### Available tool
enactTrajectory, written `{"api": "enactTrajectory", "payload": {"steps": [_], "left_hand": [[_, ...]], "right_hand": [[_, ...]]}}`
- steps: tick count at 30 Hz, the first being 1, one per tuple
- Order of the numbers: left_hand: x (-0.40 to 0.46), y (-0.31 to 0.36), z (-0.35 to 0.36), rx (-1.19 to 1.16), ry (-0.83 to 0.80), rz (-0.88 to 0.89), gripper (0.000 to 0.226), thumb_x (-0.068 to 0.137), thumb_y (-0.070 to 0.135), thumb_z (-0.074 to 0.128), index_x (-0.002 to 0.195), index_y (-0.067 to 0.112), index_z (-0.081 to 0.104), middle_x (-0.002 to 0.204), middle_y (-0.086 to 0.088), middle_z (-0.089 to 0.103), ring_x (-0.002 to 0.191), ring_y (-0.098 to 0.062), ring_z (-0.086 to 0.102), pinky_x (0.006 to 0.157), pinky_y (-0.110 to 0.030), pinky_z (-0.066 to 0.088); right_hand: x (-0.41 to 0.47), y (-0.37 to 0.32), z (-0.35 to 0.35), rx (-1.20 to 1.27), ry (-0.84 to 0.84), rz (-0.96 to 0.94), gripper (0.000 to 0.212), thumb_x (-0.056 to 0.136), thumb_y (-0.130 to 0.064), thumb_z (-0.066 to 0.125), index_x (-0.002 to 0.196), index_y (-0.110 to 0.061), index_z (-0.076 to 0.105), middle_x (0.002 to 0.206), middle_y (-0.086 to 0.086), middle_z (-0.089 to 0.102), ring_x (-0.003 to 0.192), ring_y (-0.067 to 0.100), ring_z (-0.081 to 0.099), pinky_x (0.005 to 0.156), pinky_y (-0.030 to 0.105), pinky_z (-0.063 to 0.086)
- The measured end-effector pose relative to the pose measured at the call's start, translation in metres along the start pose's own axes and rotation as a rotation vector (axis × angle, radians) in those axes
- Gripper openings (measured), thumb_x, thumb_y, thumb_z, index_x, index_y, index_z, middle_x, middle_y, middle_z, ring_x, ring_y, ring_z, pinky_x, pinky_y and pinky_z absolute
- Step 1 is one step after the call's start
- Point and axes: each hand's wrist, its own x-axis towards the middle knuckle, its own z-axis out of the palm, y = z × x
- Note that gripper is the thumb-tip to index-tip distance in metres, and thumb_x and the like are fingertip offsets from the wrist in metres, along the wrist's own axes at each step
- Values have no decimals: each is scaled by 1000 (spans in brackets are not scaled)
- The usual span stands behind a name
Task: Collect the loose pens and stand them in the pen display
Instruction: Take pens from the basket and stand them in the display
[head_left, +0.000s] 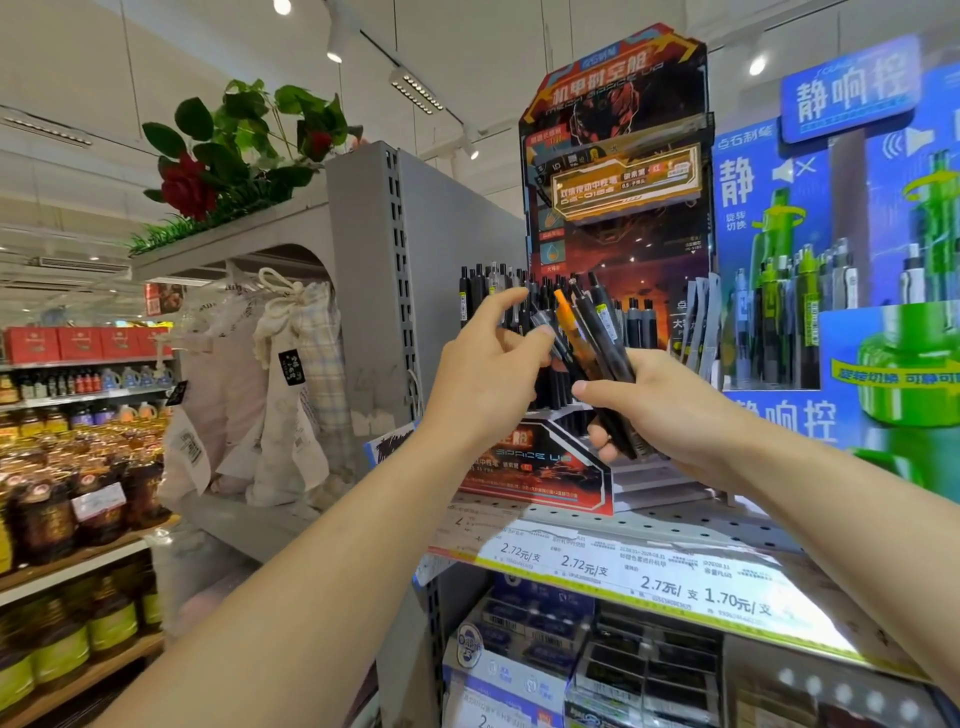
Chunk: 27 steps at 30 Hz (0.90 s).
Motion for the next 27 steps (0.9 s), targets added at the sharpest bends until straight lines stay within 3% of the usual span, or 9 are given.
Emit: {"api": "enactTrajectory", "payload": {"steps": [6, 9, 12, 15, 21, 24, 27], "left_hand": [[-6, 3, 9, -3, 92, 47, 44, 92, 28, 68, 133, 34, 52, 77, 10, 69, 73, -8, 70, 76, -31, 55], [-7, 2, 8, -117, 133, 0, 40, 93, 22, 68, 127, 36, 52, 73, 12, 68, 77, -8, 73, 84, -45, 59], [-6, -1, 5, -266, 211, -34, 40, 94, 13, 66, 128, 31, 54, 66, 15, 65, 72, -11, 74, 75, -38, 62], [-5, -2, 1, -344, 256, -18, 39, 94, 9, 66, 124, 30, 55, 65, 16, 63, 71, -12, 73, 69, -28, 61], [3, -5, -14, -268, 467, 102, 42, 95, 8, 64, 124, 37, 54, 92, 7, 60, 66, -6, 67, 69, -29, 62], [0, -10, -16, -114, 440, 161, 41, 94, 14, 65, 127, 37, 56, 90, 13, 61, 76, -19, 68, 74, -41, 63], [-2, -12, -15, -57, 389, 198, 42, 94, 18, 65, 128, 40, 56, 89, 17, 62, 83, -19, 69, 79, -44, 61]], "right_hand": [[-3, -1, -1, -5, -39, -13, 10, 101, -12, 61, 109, -15, 66, 59, -6, 66, 56, 19, 65, 53, 26, 55], [-3, -3, 0, -7, -27, -6, 8, 102, -14, 59, 108, -13, 65, 77, 5, 69, 59, 22, 68, 55, 29, 57], [-1, -2, -2, 7, -9, 6, 11, 103, -15, 57, 111, -13, 65, 99, 13, 70, 61, 23, 69, 53, 29, 56], [-1, -1, -2, 13, -1, 3, 12, 103, -15, 58, 113, -14, 65, 100, 12, 70, 60, 22, 68, 48, 26, 52], [2, 2, -8, -67, 153, 8, 15, 103, -15, 55, 114, -19, 64, 92, 7, 65, 44, 11, 50, 41, 23, 40], [3, 2, -6, -90, 161, -6, 6, 104, -17, 53, 106, -21, 56, 90, 6, 64, 44, 10, 44, 42, 23, 37], [4, 3, -6, -92, 165, -14, 8, 105, -17, 51, 105, -24, 54, 91, 5, 65, 45, 10, 44, 42, 23, 37]]}}
